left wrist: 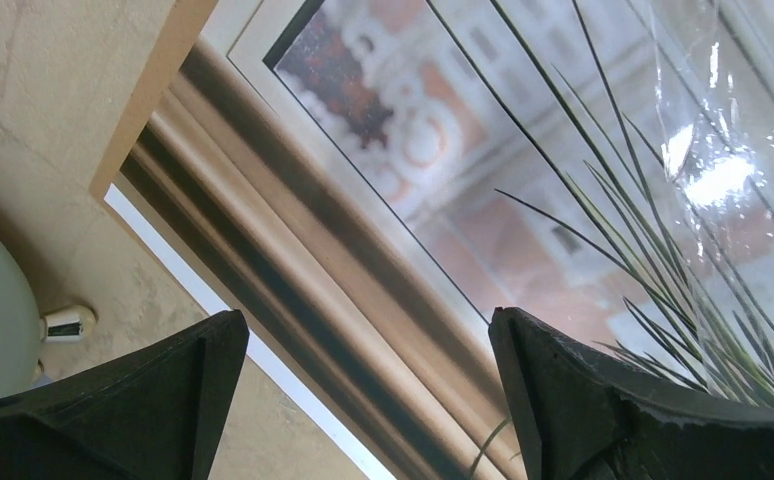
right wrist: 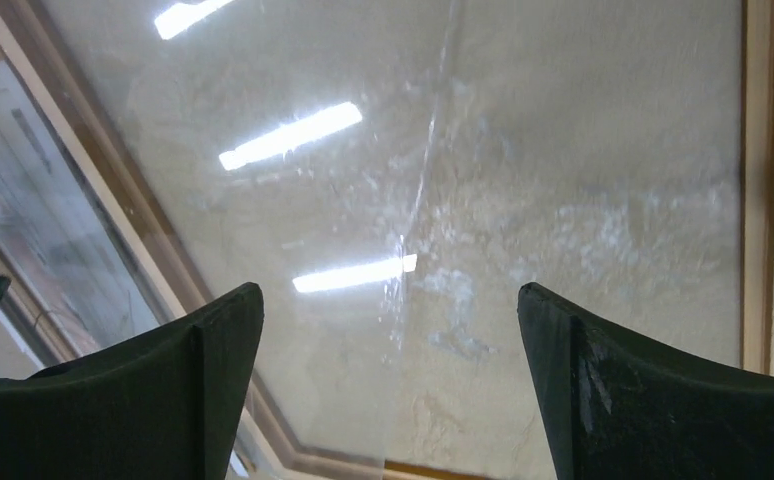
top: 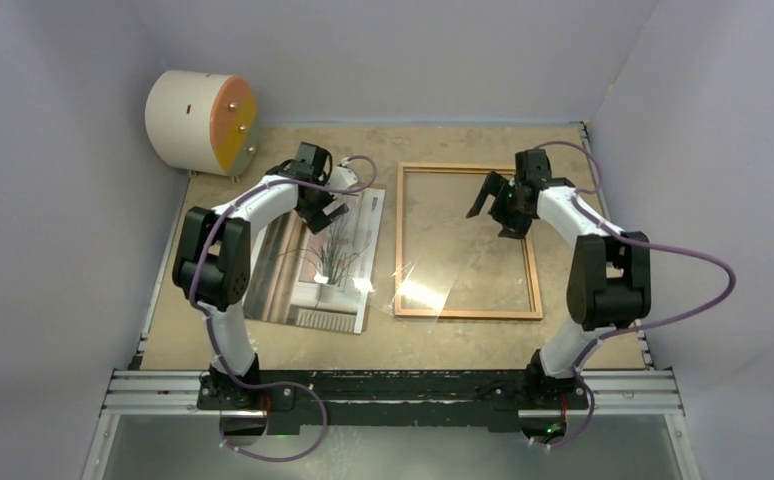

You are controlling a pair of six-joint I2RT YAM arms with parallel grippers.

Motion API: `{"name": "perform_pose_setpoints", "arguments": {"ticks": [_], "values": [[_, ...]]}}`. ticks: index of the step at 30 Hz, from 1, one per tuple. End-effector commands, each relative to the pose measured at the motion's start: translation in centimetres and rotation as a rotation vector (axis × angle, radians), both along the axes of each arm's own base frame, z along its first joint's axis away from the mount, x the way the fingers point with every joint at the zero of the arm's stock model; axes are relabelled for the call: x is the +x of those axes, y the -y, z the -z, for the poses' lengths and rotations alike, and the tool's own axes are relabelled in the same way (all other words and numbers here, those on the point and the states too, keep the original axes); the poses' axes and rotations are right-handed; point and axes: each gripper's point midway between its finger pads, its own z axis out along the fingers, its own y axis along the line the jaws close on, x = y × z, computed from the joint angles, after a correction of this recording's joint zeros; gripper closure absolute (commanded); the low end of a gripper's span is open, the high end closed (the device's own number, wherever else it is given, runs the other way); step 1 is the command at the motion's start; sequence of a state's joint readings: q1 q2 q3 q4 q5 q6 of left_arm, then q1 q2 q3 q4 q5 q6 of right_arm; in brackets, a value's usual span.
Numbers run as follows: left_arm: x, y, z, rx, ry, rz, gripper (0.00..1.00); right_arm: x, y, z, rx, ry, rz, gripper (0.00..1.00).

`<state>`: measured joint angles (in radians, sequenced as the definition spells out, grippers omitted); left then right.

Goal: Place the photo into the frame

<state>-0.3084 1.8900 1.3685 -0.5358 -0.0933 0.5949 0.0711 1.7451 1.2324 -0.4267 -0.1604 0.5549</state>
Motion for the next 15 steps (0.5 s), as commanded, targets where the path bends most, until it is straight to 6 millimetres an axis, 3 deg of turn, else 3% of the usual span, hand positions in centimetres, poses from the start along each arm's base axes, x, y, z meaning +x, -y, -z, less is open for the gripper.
{"name": "perform_pose_setpoints", "arguments": {"ticks": [1, 9, 15], "values": [[2.1, 0.1, -0.8, 0.016, 0.077, -0.031, 0.00, -3.3, -1.0, -1.1, 0.097, -0.001, 0.031, 0.01], [2.6, 0.7, 0.6, 0.005, 0.070, -0.037, 0.00, -8.5, -3.3, 2.0, 0.251, -0.058, 0.000, 0.01], [1.5, 1.7, 1.8, -0.003, 0.042, -0.007, 0.00, -9.6, -5.3, 4.0, 0.380, -0.072, 0.016, 0.01]]}}
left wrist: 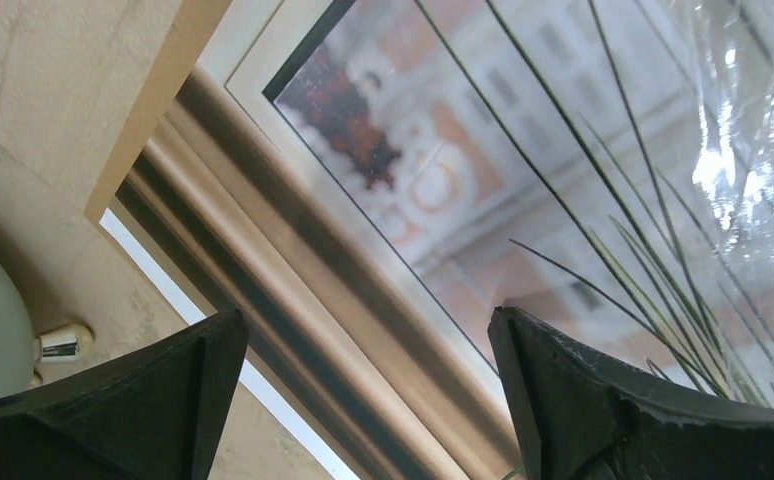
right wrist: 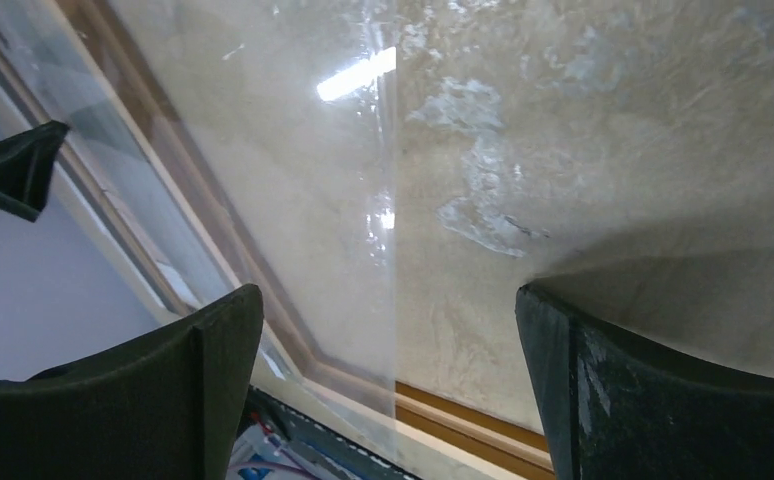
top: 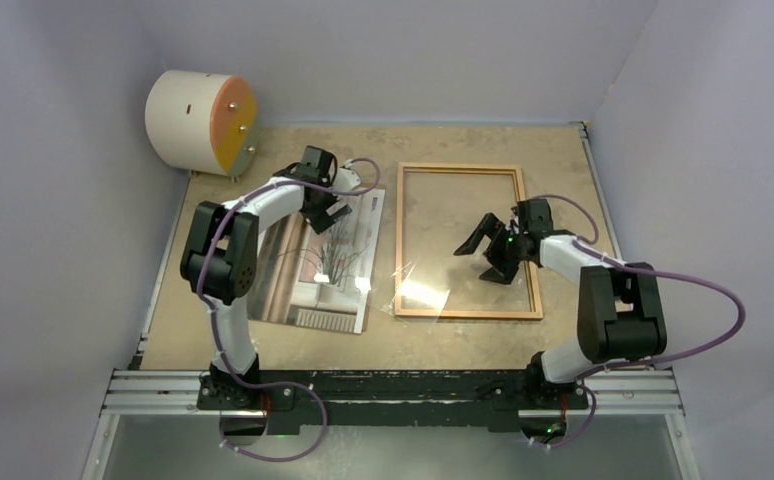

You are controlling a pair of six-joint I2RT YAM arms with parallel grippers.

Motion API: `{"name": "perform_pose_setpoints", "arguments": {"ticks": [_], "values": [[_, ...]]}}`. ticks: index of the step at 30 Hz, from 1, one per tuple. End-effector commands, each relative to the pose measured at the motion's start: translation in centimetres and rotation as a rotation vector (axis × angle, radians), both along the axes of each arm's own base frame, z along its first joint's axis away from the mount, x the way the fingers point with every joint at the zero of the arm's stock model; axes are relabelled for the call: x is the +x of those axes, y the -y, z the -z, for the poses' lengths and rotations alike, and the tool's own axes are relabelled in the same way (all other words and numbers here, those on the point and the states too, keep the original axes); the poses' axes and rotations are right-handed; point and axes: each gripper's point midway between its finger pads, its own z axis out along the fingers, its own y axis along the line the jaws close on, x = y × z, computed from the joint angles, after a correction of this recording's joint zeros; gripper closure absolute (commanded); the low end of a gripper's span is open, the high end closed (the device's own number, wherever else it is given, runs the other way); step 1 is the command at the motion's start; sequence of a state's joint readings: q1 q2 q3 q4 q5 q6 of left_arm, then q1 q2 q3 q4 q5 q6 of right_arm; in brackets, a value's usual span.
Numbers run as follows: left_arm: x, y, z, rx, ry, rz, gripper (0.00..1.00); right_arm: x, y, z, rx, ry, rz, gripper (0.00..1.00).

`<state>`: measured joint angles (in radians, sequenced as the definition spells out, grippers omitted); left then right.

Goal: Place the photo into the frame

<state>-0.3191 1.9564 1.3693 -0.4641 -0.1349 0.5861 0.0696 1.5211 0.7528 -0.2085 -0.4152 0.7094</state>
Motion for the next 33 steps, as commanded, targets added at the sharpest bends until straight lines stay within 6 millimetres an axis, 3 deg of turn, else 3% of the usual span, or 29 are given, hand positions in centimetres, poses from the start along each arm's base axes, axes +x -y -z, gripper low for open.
{"name": "perform_pose_setpoints", "arguments": {"ticks": [1, 10, 13, 19, 24, 25, 27, 29, 33], "values": [[0.0, 1.6, 0.0, -0.028, 0.021, 0.018, 0.00, 0.6, -1.6, 0.4, 0.098, 0.032, 0.012, 0.01], [-1.5, 1.9, 2.3, -0.007, -0.030, 0.044, 0.00, 1.4, -4.4, 2.0, 0.216, 0.069, 0.038, 0.08], [-1.9, 1.6, 3.0, 0.007, -0.047, 0.050, 0.00, 2.2, -5.5, 1.4, 0.286, 0.134, 0.055, 0.12], [-2.7, 1.1, 4.2, 0.035, -0.080, 0.056, 0.00, 5.0, -7.2, -3.3, 0.399, 0.361, 0.062, 0.30], [-2.8, 1.1, 4.3, 0.036, -0.088, 0.060, 0.00, 6.9, -7.7, -7.6, 0.438, 0.514, 0.030, 0.58], [-2.8, 1.0, 4.2, 0.038, -0.087, 0.059, 0.00, 6.9, -7.8, -8.1, 0.441, 0.520, 0.012, 0.68], [-2.4, 0.9, 3.6, 0.046, -0.073, 0.056, 0.00, 7.2, -7.7, -9.3, 0.439, 0.539, -0.006, 0.86], [-1.6, 0.9, 2.3, 0.046, -0.044, 0.049, 0.00, 7.7, -6.8, -10.3, 0.407, 0.548, -0.011, 0.98], [-0.2, 2.3, -0.9, -0.024, 0.004, 0.033, 0.00, 8.5, -3.8, -13.2, 0.295, 0.567, -0.017, 1.00]]}}
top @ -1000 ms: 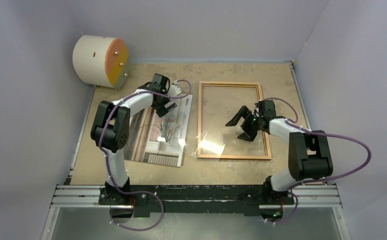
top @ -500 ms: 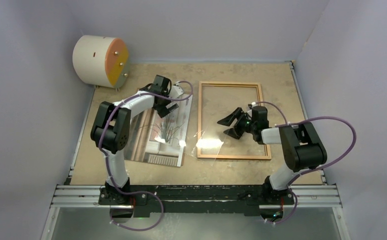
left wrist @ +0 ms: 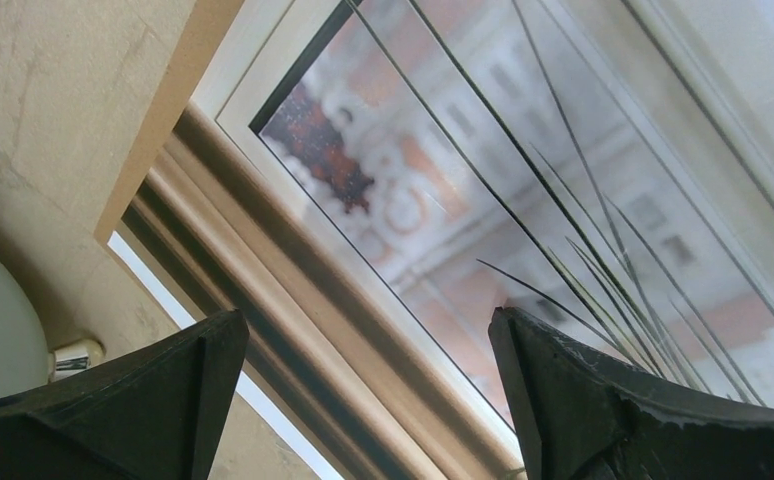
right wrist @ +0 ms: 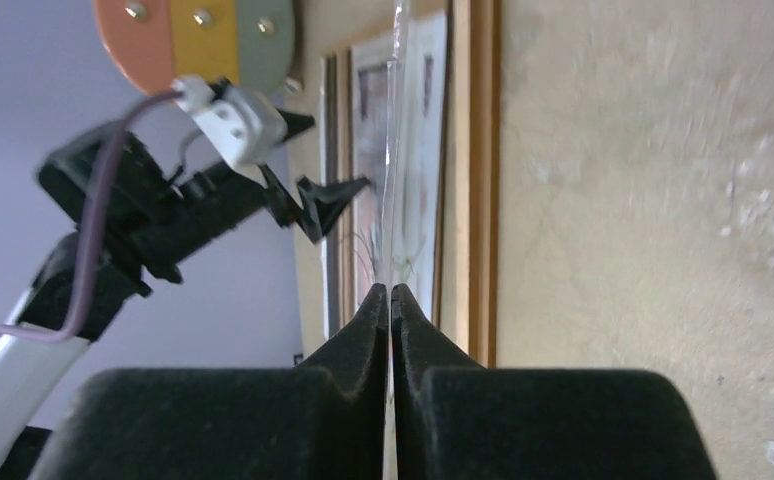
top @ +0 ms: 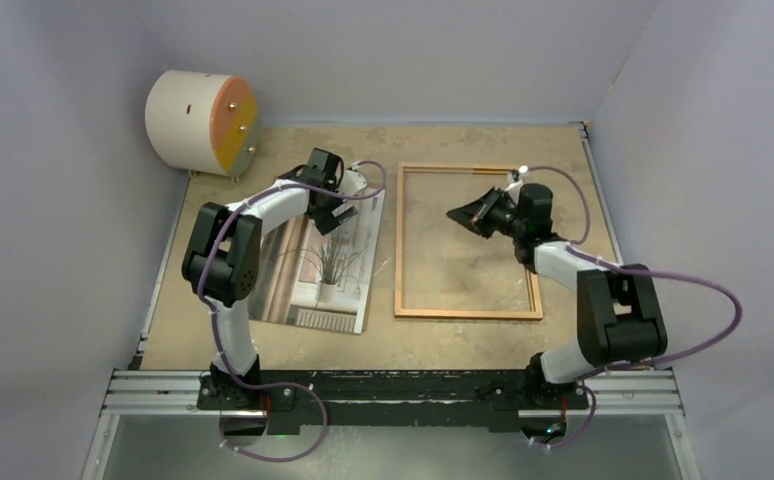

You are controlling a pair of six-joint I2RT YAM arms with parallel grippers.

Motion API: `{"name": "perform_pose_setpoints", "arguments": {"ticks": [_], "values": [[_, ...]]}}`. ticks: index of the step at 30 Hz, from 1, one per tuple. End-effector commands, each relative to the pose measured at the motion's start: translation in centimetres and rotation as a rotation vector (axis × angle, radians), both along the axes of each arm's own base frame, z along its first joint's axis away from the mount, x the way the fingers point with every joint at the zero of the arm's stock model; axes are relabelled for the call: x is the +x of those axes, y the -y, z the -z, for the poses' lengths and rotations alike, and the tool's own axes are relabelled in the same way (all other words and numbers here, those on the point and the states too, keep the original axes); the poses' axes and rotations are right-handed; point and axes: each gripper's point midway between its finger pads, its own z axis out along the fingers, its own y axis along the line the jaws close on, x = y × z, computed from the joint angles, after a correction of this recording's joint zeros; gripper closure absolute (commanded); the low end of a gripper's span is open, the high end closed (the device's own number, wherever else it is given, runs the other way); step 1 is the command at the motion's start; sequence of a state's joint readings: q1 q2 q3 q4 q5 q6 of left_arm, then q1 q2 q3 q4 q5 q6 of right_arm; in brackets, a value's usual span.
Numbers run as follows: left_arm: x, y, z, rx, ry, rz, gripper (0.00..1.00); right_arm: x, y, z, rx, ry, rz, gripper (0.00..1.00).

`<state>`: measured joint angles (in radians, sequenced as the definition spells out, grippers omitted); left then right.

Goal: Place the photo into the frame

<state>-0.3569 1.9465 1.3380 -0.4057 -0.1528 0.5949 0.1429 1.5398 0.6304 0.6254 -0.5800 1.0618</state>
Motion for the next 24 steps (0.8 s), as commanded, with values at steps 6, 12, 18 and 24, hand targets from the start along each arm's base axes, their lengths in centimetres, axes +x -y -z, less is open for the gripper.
{"name": "perform_pose_setpoints", "arguments": {"ticks": [6, 12, 18, 24], "values": [[0.9, 5.1, -2.8, -0.134, -0.035, 0.034, 0.00, 1.8, 9.1, -11.3, -0.237, 0.156, 0.122, 1.00], [0.6, 10.1, -1.7, -0.188, -0.070, 0.074, 0.00, 1.0, 11.1, -13.2, -0.300, 0.129, 0.124, 1.00], [-1.0, 15.0, -1.4, -0.312, -0.128, 0.106, 0.00, 0.6, 11.7, -13.4, -0.340, 0.101, 0.115, 1.00], [-3.0, 15.4, 0.9, -0.284, -0.151, 0.134, 0.00, 0.5, 11.8, -13.1, -0.350, 0.095, 0.113, 1.00]]}}
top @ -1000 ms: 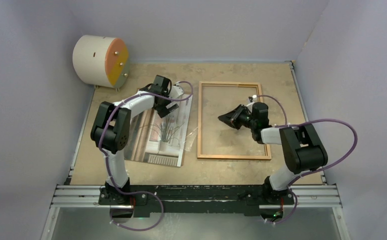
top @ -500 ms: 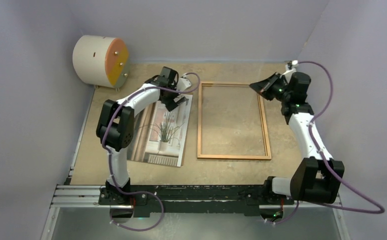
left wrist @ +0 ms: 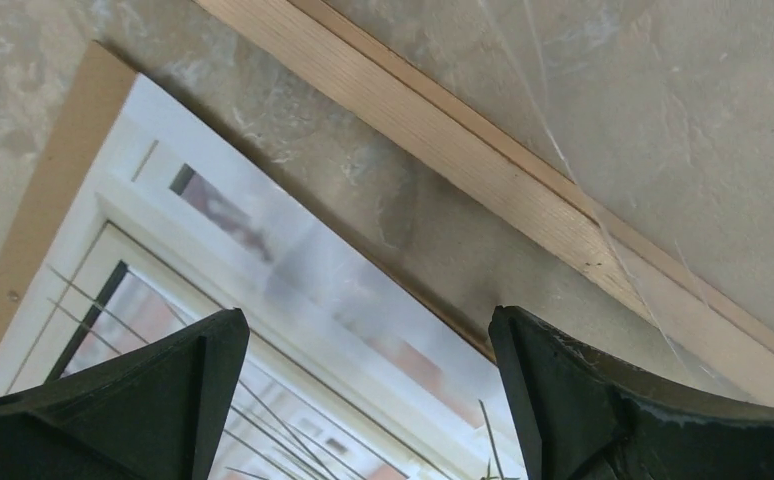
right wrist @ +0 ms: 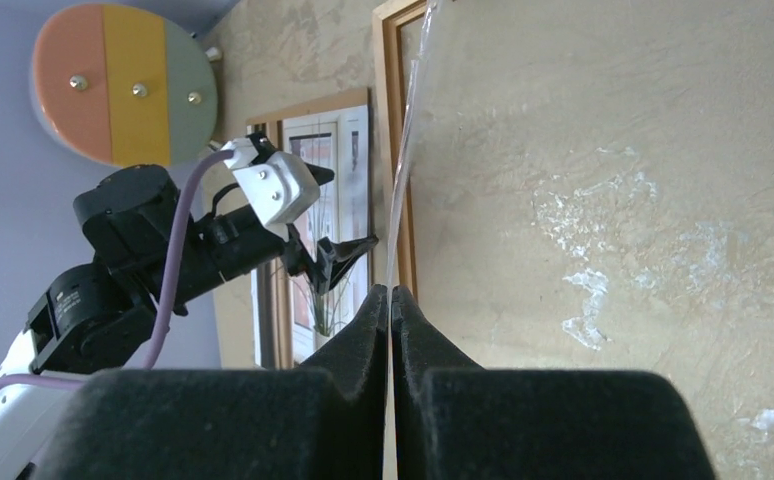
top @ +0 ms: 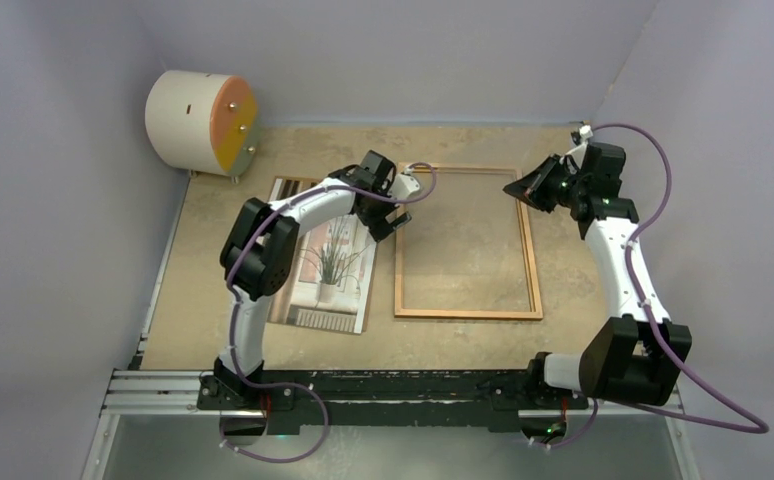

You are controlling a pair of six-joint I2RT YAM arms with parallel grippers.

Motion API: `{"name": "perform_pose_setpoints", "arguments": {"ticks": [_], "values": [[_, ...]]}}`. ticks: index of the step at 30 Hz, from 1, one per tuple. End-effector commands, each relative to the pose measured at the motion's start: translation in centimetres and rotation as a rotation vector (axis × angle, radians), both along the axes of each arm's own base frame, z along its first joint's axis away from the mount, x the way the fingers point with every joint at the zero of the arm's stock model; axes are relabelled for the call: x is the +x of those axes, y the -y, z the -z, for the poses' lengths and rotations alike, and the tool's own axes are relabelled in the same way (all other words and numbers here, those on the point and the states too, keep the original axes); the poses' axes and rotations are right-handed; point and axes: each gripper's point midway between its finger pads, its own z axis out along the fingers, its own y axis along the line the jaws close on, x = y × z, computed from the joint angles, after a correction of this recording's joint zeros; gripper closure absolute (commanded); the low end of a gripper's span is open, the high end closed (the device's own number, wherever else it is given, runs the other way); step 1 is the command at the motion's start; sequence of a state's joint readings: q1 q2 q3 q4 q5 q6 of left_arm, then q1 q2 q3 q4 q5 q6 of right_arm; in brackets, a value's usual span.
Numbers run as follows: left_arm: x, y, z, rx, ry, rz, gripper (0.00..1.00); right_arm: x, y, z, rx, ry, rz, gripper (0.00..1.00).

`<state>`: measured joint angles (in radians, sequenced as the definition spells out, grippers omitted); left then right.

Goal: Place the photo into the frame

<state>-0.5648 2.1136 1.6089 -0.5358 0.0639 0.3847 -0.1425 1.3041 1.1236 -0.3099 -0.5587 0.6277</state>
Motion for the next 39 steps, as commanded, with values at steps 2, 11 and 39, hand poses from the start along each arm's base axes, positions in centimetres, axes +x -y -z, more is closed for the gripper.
{"name": "perform_pose_setpoints", "arguments": {"ticks": [2, 11, 39], "values": [[-0.9, -0.5, 1.3, 0.021, 0.004, -0.010, 0.00, 0.1, 0.1, -1.8, -0.032, 0.053, -0.024, 1.00], [-1.7, -9.4, 3.8, 0.285, 0.057, -0.070, 0.00, 0.1, -0.5, -1.6, -0.011, 0.043, -0.065, 1.00], [3.3, 6.3, -1.4, -0.230, -0.135, -0.115, 0.01, -1.7, -0.4, -1.8, -0.036, 0.026, -0.059, 1.00]]}}
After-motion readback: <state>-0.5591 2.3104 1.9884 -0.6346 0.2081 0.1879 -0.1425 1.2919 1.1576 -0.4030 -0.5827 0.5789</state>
